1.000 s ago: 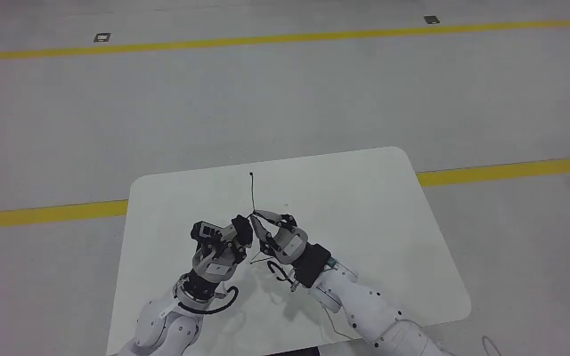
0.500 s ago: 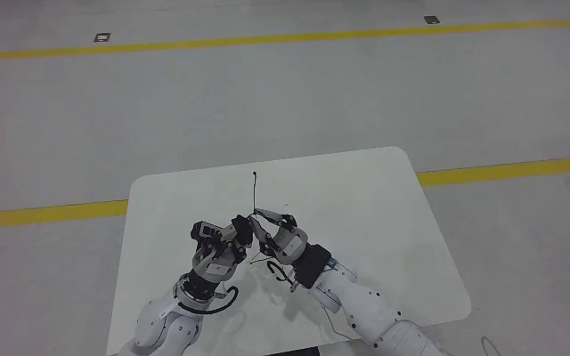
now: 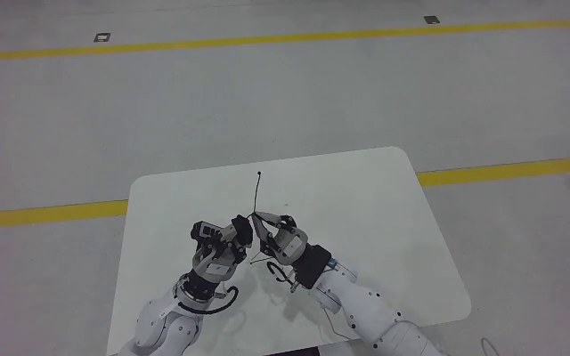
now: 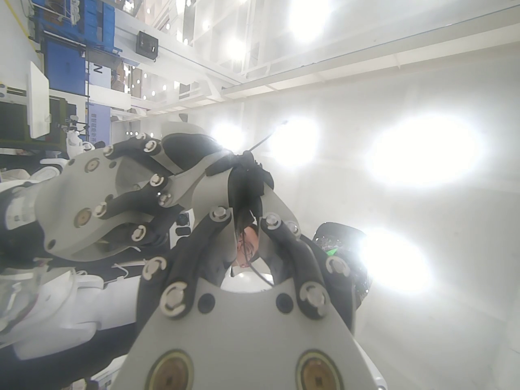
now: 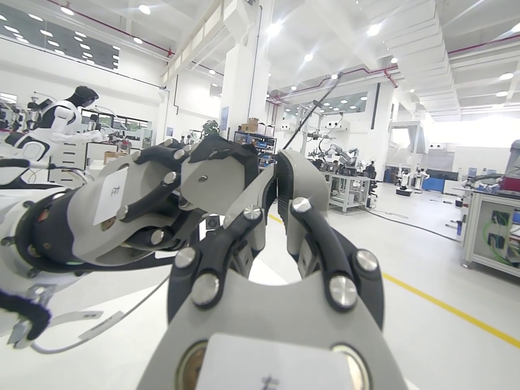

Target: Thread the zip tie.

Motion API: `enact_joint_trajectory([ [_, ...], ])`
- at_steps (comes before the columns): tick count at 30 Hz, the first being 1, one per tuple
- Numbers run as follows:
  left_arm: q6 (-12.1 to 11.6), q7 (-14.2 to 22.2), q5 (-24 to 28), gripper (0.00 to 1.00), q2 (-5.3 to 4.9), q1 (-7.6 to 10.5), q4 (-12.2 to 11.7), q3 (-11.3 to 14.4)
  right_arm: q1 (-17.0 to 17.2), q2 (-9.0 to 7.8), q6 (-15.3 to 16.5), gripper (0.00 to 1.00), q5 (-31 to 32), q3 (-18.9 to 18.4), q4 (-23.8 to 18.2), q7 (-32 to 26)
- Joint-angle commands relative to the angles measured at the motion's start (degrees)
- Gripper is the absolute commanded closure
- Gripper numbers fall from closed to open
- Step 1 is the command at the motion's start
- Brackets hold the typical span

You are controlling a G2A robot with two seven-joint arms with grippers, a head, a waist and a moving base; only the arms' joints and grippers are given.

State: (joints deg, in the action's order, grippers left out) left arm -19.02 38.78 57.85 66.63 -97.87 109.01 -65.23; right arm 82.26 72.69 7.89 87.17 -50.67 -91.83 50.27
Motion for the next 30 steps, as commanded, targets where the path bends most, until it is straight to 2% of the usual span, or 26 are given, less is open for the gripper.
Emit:
enact_joint_trajectory([
  [1,0.0,0.0,0.0,1.0,0.0,0.0,0.0,0.0,0.06,0.03,0.05,1.0,0.04,-0.07,-0.01,-0.03],
  [17,0.0,0.0,0.0,1.0,0.0,0.0,0.0,0.0,0.78,-0.07,0.06,1.0,2.79,-0.95,0.4,-0.89],
  [22,0.54,-1.42,-0.36,1.0,0.14,0.57,0.61,0.52,0.77,-0.43,-0.39,1.0,2.79,-0.79,0.4,-1.08],
  [30,0.66,-1.48,-0.49,1.0,0.23,0.75,1.19,0.7,0.49,-1.23,-1.15,1.0,2.79,-0.16,0.39,-1.4],
])
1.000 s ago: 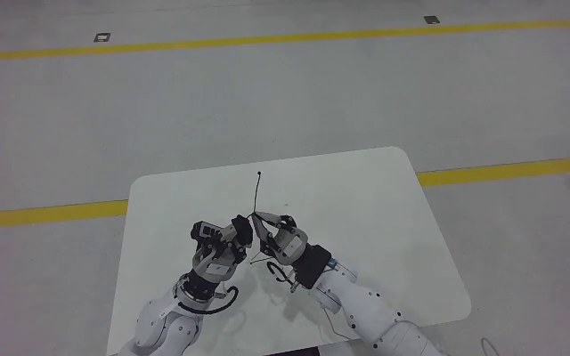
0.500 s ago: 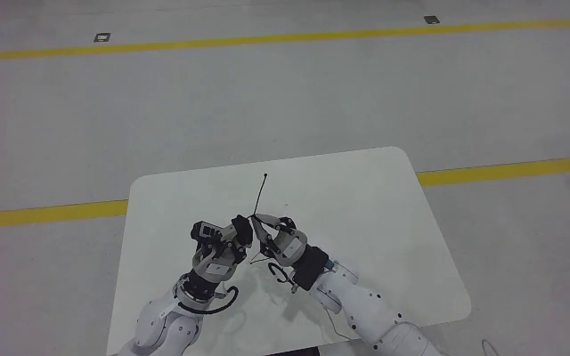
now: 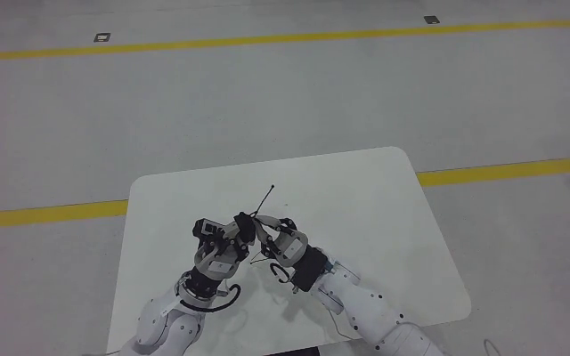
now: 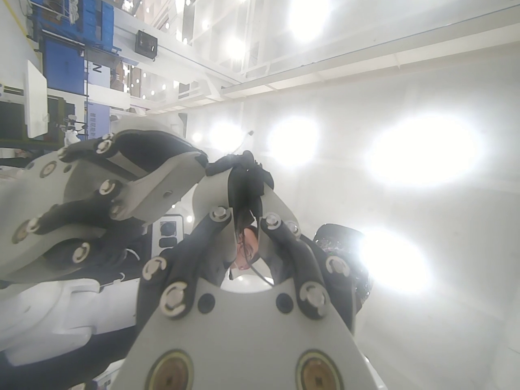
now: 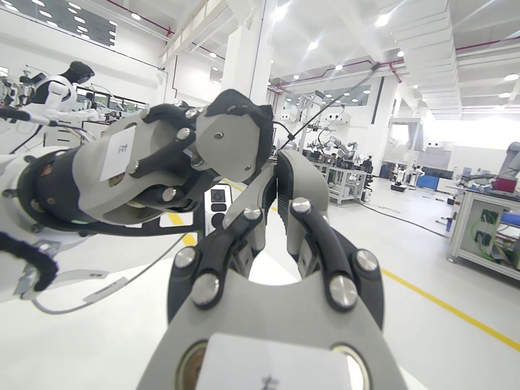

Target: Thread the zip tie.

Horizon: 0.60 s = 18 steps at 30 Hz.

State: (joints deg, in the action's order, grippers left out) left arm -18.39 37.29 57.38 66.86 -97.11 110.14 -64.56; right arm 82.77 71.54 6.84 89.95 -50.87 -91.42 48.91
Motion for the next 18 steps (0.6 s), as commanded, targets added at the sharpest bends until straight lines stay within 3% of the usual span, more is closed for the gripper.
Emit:
enact_joint_trajectory([
  [1,0.05,0.05,-0.04,1.0,0.01,-0.02,0.13,0.06,-0.05,-0.18,-0.25,1.0,0.0,0.09,-0.01,-0.13],
  [18,0.23,0.06,-0.34,1.0,0.12,-0.03,3.21,0.16,-1.69,-2.87,-3.54,1.0,0.0,3.64,0.52,-2.3],
])
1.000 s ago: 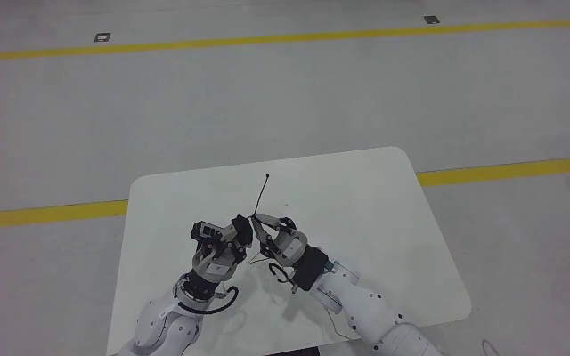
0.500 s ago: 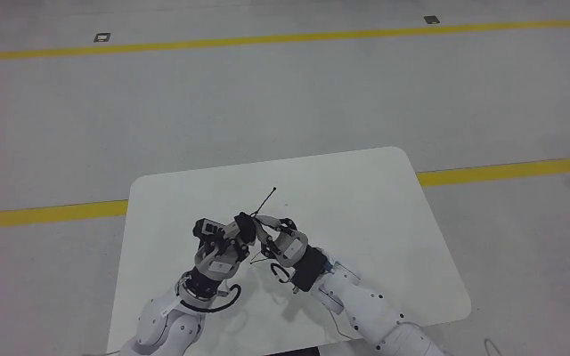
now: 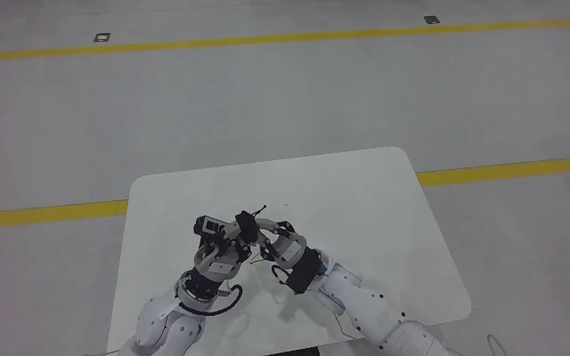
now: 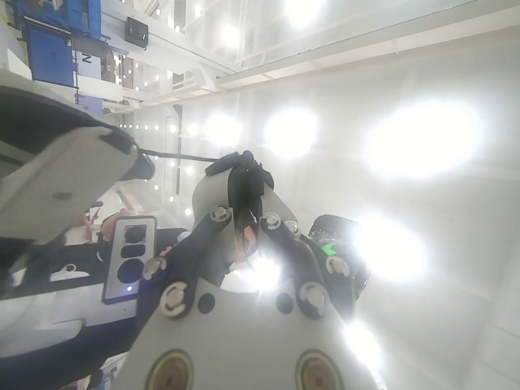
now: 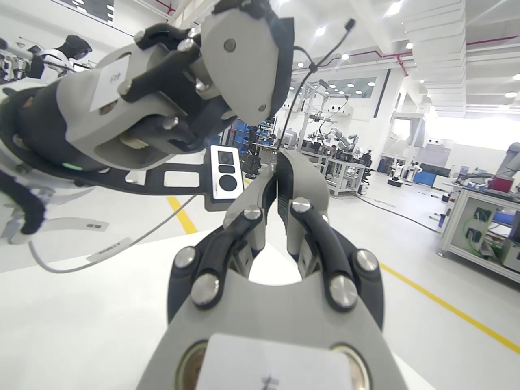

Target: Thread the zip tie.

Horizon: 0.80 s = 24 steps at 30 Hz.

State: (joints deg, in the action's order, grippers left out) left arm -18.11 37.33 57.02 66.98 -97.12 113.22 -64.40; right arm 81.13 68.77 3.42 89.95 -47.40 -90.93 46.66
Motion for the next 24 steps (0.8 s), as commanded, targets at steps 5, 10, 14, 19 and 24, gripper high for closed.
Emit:
enact_joint_trajectory([
  [5,-0.13,0.12,0.08,1.0,0.02,-0.2,0.76,-0.08,-0.34,-0.74,-0.86,1.0,0.0,1.16,0.12,-0.46],
  [10,-0.11,0.25,0.19,1.0,0.04,-0.35,1.07,-0.08,-0.41,-1.19,-1.33,1.0,0.0,1.7,0.06,-0.95],
  [14,-0.05,0.38,0.25,1.0,0.05,-0.41,1.13,-0.06,-0.4,-1.48,-1.7,1.0,0.0,1.96,-0.11,-1.12],
  [19,-0.45,0.13,-0.71,1.0,0.01,-0.47,0.6,-0.56,0.64,-1.54,-2.41,0.0,-0.85,1.16,-0.9,-0.11],
  [24,-0.97,0.02,-1.24,1.0,-0.02,-0.56,-0.05,-1.14,2.65,-1.86,-1.38,0.0,-4.13,-1.59,-1.17,4.18],
])
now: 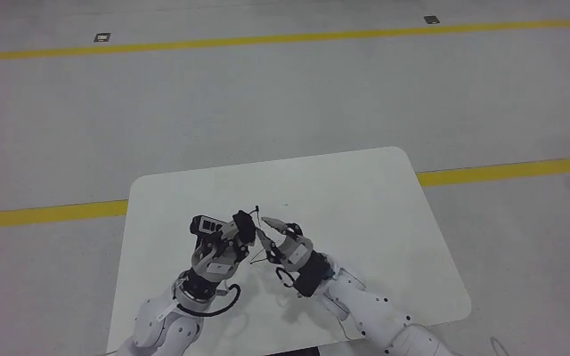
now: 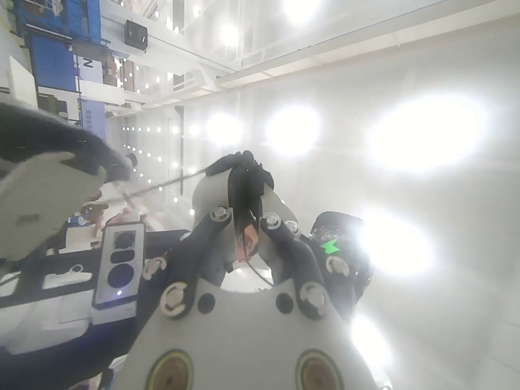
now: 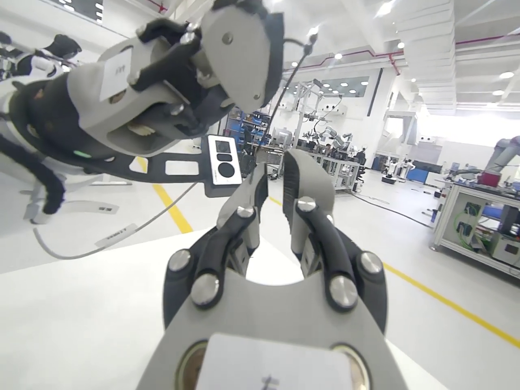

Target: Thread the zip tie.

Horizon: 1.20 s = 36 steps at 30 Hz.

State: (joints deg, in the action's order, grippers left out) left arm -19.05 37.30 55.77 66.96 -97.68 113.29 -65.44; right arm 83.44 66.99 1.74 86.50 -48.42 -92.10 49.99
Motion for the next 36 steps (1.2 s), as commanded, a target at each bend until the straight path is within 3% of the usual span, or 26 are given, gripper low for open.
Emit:
enact_joint_trajectory([
  [1,-0.08,0.11,-0.15,1.0,-0.03,-0.02,-0.31,-0.25,1.0,-0.22,1.21,0.0,-1.99,-1.45,0.09,2.55],
  [10,-0.21,0.46,-0.3,1.0,-0.08,-0.52,-1.57,-0.73,5.21,-1.7,8.94,0.0,-8.29,-9.21,1.04,8.24],
  [21,-0.21,0.46,-0.3,1.0,-0.08,-0.52,-1.57,-0.73,5.52,-1.72,8.76,0.0,-9.37,-9.97,1.57,7.09],
  [23,-0.21,0.46,-0.3,1.0,-0.08,-0.52,-1.57,-0.73,6.69,-1.78,10.25,0.0,-12.98,-11.27,2.08,7.85],
  [28,-0.21,0.46,-0.3,1.0,-0.08,-0.52,-1.57,-0.73,9.76,-2.28,17.48,0.0,-22.73,-16.25,2.61,11.43],
  [36,-0.21,0.46,-0.3,1.0,-0.08,-0.52,-1.57,-0.73,13.4,-3.61,17.74,0.0,-32.25,-19.04,-0.11,12.25],
])
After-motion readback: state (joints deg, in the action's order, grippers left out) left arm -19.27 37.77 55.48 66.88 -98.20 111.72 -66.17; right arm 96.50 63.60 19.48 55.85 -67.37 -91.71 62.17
